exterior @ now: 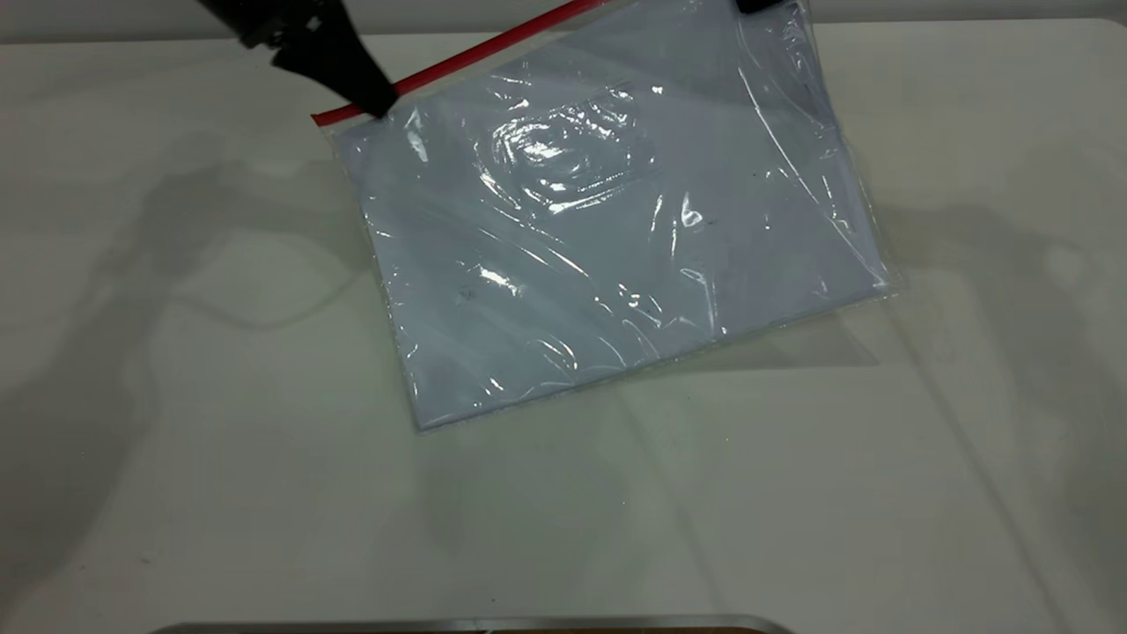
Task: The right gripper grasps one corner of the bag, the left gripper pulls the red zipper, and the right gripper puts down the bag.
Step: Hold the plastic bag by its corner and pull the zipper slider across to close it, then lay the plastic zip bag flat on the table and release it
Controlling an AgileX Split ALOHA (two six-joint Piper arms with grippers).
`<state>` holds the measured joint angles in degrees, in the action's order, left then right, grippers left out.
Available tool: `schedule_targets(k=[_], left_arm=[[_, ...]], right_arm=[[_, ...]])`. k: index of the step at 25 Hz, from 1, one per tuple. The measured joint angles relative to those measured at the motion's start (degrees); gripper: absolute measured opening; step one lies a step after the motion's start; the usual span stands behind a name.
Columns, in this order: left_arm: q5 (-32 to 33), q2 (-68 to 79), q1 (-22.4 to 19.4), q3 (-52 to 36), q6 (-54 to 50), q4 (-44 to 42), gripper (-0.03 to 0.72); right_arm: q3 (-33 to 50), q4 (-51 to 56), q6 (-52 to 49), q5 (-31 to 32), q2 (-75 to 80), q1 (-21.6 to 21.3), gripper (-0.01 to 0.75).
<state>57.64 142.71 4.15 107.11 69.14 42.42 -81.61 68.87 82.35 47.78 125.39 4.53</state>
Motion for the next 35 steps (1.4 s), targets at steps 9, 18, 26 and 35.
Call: schedule_targets(k=[9, 18, 26, 35], left_arm=[[1.19, -0.05, -0.55, 0.00, -2.14, -1.44, 0.074], [1.44, -10.86, -1.08, 0.04, -10.09, -12.34, 0.322], [9.28, -28.00, -1.14, 0.04, -25.62, -12.53, 0.488], [9.28, -47.73, -1.14, 0.04, -34.96, -9.11, 0.494]], right_arm=[[0.00, -0.01, 0.00, -0.49, 0.00, -0.06, 0.033], [0.00, -0.62, 0.85, -3.77, 2.02, -0.71, 0.037], [-0.11, 0.77, -1.30, -12.37, 13.17, -0.46, 0.177], [-0.11, -48.08, -45.83, -19.87, 8.76, -0.19, 0.420]])
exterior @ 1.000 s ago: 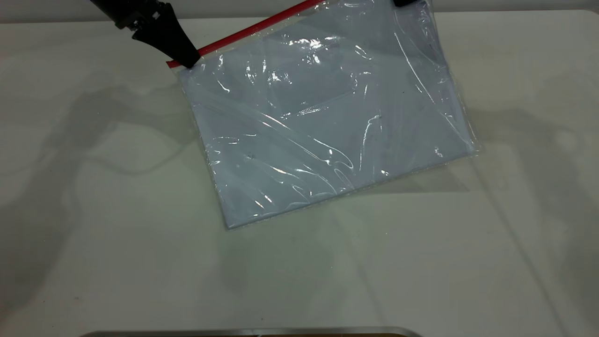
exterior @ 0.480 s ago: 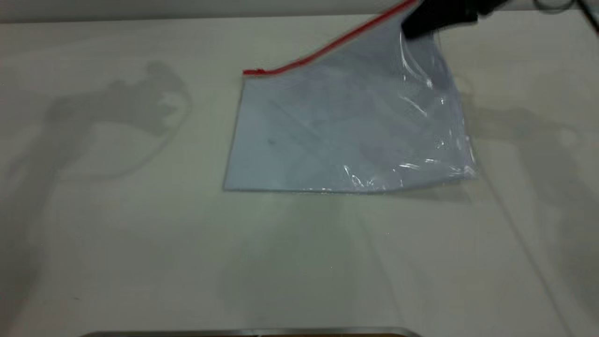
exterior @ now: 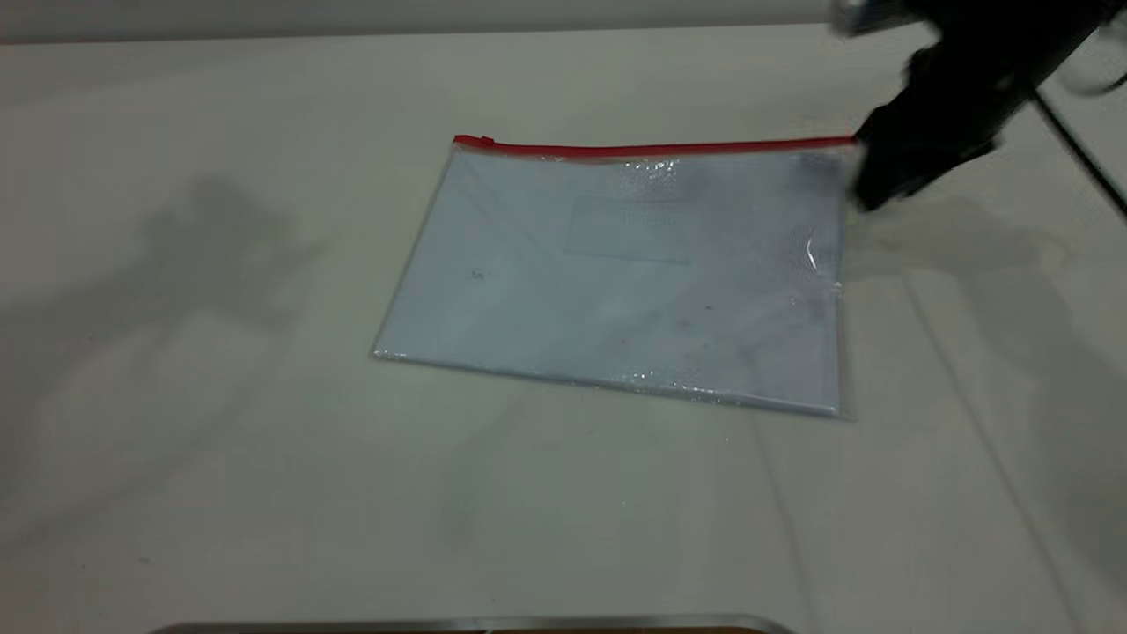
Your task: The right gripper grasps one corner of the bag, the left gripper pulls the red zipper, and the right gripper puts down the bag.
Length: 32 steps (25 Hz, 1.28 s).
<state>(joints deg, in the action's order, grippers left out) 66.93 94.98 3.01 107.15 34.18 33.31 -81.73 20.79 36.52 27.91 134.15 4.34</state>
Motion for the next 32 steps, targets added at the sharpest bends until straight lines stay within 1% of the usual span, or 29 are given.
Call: schedule_targets(k=[1, 2, 3, 4, 6, 7, 10, 12, 15, 18, 23, 27, 32], left_arm=[[0.00, -1.71, 0.00, 0.00, -1.35, -0.24, 0.494], [0.00, -3.73, 0.00, 0.00, -3.42, -0.85, 0.494], [0.00, -5.41, 0.00, 0.00, -5.01, -1.44, 0.494], [0.00, -7.47, 0.00, 0.00, -6.64, -2.39, 0.494], [0.00, -12.03, 0.00, -1.00, -10.33, -4.34, 0.494], [0.00, -14.10, 0.00, -1.79, -11.49, -4.97, 0.494], [0.00, -22.09, 0.00, -6.62, -13.90, -6.80, 0.494], [0.00, -27.72, 0.00, -11.06, -15.34, -8.17, 0.494], [0.00, -35.69, 0.00, -19.08, -17.19, -10.56, 0.494], [0.00, -44.88, 0.00, -29.16, -18.93, -13.02, 0.494], [0.00, -58.76, 0.00, -43.95, -21.97, -19.76, 0.494], [0.00, -67.98, 0.00, -53.43, -25.59, -26.48, 0.494], [0.00, -75.78, 0.00, -64.81, -26.44, -28.26, 0.494]], right_arm=[[0.00, -6.16, -10.90, 3.43, -2.19, -0.06, 0.420], [0.00, -12.85, -19.28, 8.14, -4.12, 0.07, 0.419], [0.00, -18.31, -27.61, 13.38, -6.54, 0.28, 0.415], [0.00, -22.10, -33.42, 17.71, -8.93, 0.59, 0.411], [0.00, -25.35, -37.78, 27.06, -13.19, 1.30, 0.401], [0.00, -25.23, -37.84, 30.12, -15.43, 1.54, 0.397], [0.00, -20.25, -33.25, 38.22, -21.41, 2.44, 0.391], [0.00, -15.69, -28.93, 40.31, -25.61, 3.19, 0.390], [1.47, -8.79, -23.88, 40.93, -32.57, 4.96, 0.389], [4.33, -5.56, -22.10, 41.22, -40.46, 7.81, 0.389], [12.60, -5.96, -23.65, 42.00, -55.97, 12.36, 0.389], [20.37, -6.74, -26.28, 42.32, -68.73, 12.89, 0.389], [29.64, -7.12, -27.20, 42.83, -87.58, 12.89, 0.389]])
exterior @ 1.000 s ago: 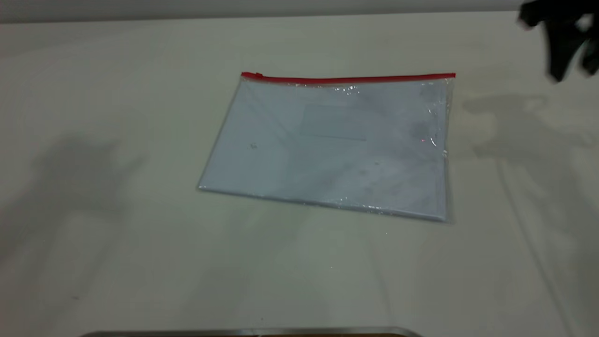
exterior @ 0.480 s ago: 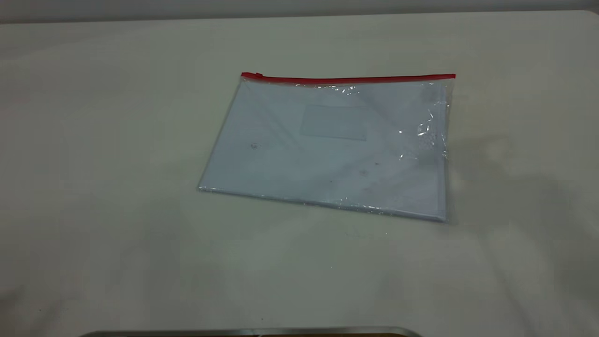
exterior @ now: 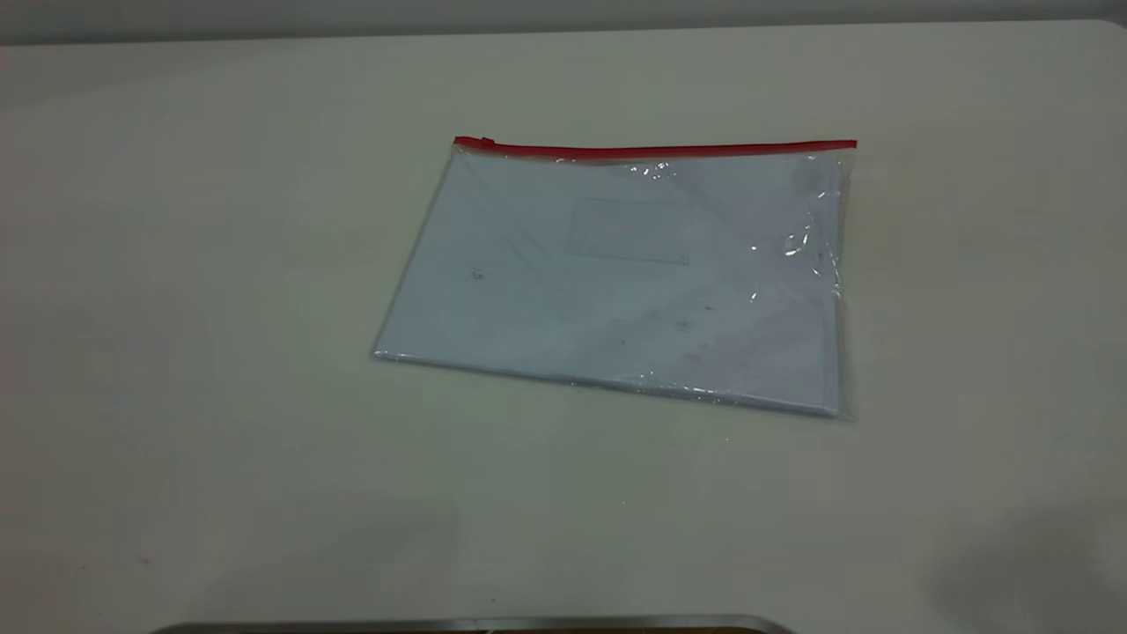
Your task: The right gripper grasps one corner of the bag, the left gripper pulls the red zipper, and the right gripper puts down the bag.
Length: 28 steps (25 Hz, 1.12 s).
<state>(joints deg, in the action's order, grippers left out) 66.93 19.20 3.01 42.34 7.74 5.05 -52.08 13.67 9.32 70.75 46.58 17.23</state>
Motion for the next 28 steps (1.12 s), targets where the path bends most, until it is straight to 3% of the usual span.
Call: schedule_targets(k=[7, 12, 25, 28], left_arm=[[-0.51, -5.28, 0.00, -12.74, -0.18, -0.26, 0.494], [-1.86, -6.00, 0.00, -14.41, -0.82, -0.30, 0.494], [-2.00, -6.60, 0.06, -14.47, -1.13, -0.38, 0.494], [-2.07, -8.66, -0.70, -14.47, -1.08, -0.33, 0.494]], right_arm=[[12.79, -2.86, -0.05, -2.80, -25.74, 0.00, 0.389], [23.49, -8.09, -0.43, -4.89, -34.46, 0.00, 0.389], [24.48, -12.39, -3.04, -6.39, -35.70, 0.00, 0.381], [24.48, -12.39, -3.09, -6.44, -38.45, -2.07, 0.381]])
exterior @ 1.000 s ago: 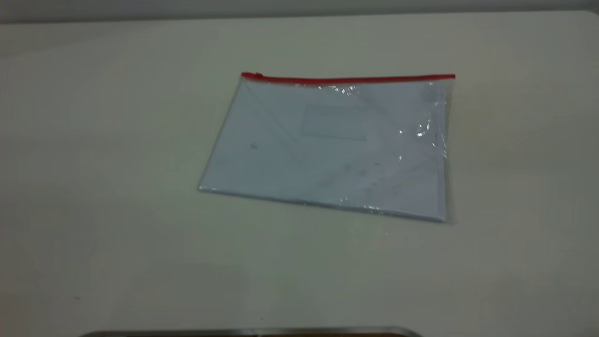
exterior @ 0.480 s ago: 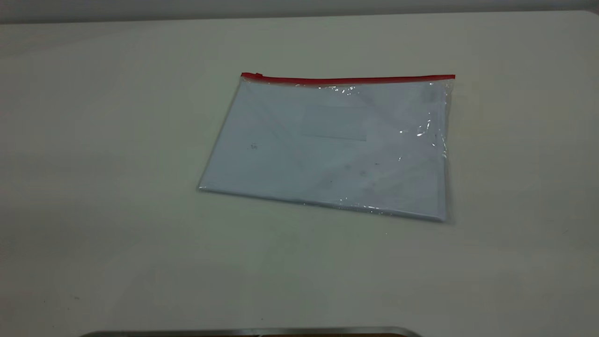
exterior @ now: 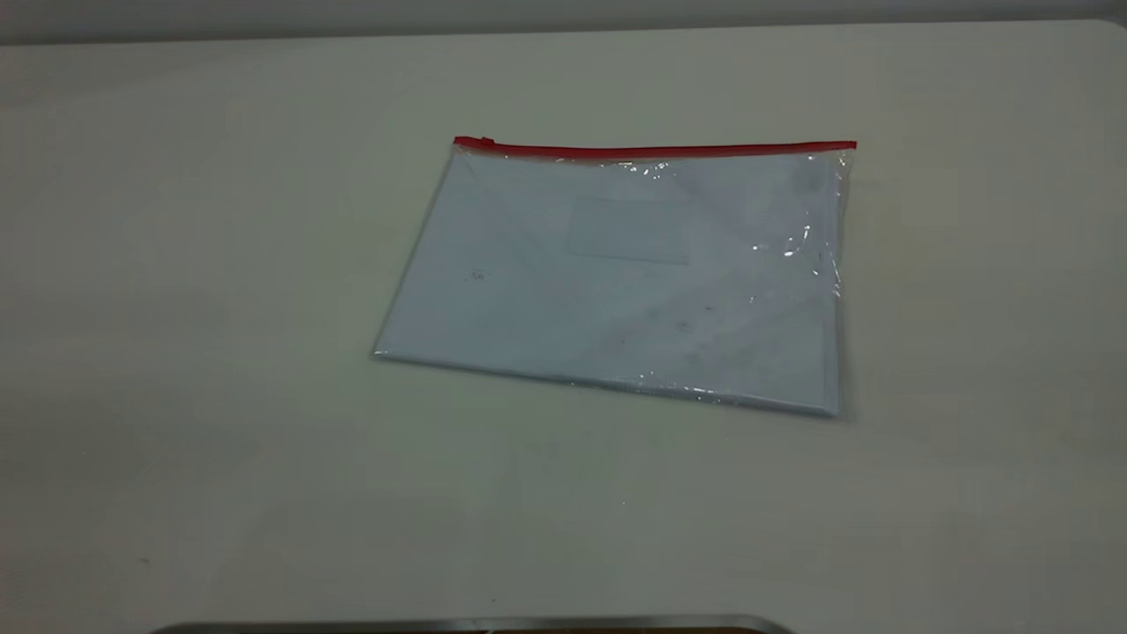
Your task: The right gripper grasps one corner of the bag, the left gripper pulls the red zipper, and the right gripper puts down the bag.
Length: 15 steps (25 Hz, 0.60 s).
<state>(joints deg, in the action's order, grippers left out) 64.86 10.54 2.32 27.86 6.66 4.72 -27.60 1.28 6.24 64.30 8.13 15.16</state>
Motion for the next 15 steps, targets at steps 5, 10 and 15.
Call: schedule_targets(k=[5, 10, 15], left_arm=[[-0.07, -6.93, -3.43, 0.00, 0.00, -0.05, 0.494], [0.41, -11.60, -3.68, 0.00, 0.00, -0.05, 0.494], [0.41, -11.60, -3.68, 0.00, 0.00, -0.05, 0.494]], right_arm=[[0.00, 0.00, 0.00, 0.05, -5.62, -13.00, 0.381], [0.00, 0.06, 0.00, 0.29, -9.06, -16.11, 0.381], [0.00, 0.22, 0.00, 0.29, -9.06, -13.93, 0.381]])
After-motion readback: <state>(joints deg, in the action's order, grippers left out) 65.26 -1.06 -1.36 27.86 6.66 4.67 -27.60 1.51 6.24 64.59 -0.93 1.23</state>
